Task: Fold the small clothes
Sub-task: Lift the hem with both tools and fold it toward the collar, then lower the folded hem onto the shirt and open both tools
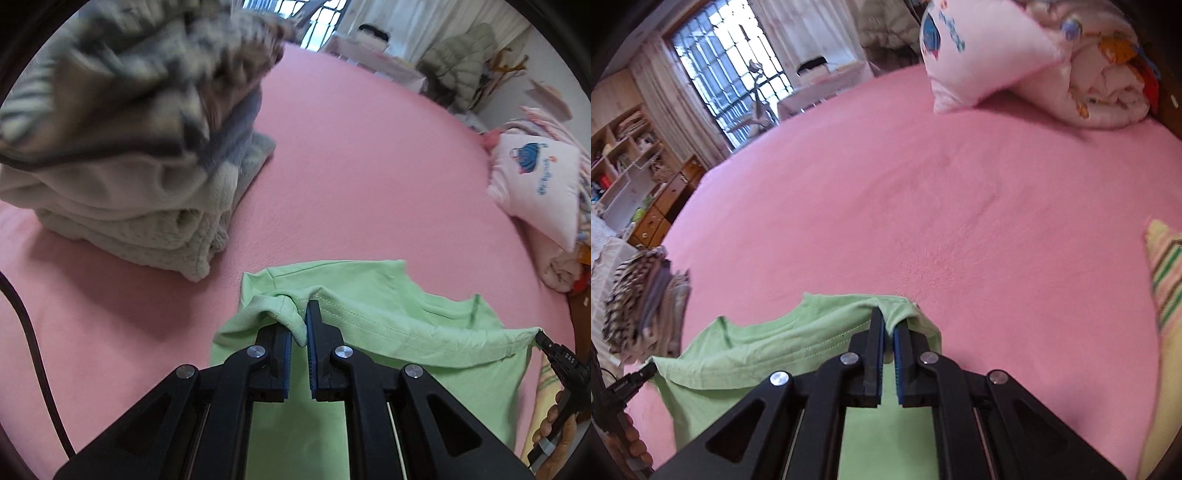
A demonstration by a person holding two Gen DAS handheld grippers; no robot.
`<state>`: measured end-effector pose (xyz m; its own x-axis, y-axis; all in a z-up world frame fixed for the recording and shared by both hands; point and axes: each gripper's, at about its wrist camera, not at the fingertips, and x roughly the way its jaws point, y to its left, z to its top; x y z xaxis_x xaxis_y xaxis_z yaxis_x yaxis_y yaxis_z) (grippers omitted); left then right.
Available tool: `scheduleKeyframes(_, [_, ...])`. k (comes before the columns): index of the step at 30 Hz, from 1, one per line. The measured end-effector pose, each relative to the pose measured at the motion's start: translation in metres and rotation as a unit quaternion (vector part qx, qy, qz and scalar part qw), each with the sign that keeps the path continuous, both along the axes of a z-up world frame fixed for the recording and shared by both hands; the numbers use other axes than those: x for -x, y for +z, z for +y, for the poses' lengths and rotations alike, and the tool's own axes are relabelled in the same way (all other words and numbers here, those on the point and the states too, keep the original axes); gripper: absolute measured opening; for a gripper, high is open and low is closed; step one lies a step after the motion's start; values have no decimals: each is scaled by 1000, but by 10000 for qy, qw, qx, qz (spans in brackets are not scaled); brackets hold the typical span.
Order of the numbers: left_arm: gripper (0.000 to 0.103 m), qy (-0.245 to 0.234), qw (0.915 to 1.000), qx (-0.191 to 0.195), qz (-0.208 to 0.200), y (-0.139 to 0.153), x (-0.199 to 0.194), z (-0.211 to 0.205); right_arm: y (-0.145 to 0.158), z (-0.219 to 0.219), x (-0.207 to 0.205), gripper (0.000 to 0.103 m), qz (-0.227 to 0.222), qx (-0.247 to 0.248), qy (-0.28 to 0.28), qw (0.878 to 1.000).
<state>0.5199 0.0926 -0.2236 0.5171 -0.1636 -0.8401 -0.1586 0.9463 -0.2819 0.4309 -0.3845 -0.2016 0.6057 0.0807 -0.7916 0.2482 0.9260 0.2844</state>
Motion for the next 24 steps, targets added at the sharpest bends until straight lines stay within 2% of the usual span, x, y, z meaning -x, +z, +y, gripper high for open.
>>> scheduleKeyframes(4, [8,174,9997,2,165,-21,-24,-1,-23,6,-22,4,193,11,-36,9998])
scheduleKeyframes(5, [11,211,9996,-27,166,-24,-28,-1,-28,8,-27,5,211,86,-68,9997])
scheduleKeyframes(7, [25,273,9995,-128,84,-26,-35,-2,-34,9,-33,6,231,121,-146,9996])
scheduleKeyframes(9, [53,357,9990,-267,-55,-23,-36,-5,-38,7,-38,6,292,97,-286,9991])
scheduleKeyframes(11, [66,410,9983,-358,-204,-19,-37,-6,-42,6,-43,10,471,32,-353,9983])
scheduleKeyframes(13, [66,351,9980,-379,-359,-15,-36,-9,-40,6,-44,17,501,33,-381,9980])
scheduleKeyframes(17, [66,161,9961,-562,-665,2,-24,-22,-17,21,-28,18,-9,252,-45,9997])
scheduleKeyframes(20, [67,-156,9930,-728,-917,18,-5,-37,5,44,-10,18,-279,416,498,9975])
scheduleKeyframes(22, [70,-521,9898,-855,-1013,23,15,-52,12,62,-1,18,-273,517,862,9946])
scheduleKeyframes(24, [81,-776,9879,-914,-986,21,29,-63,14,82,10,18,-161,609,1231,9904])
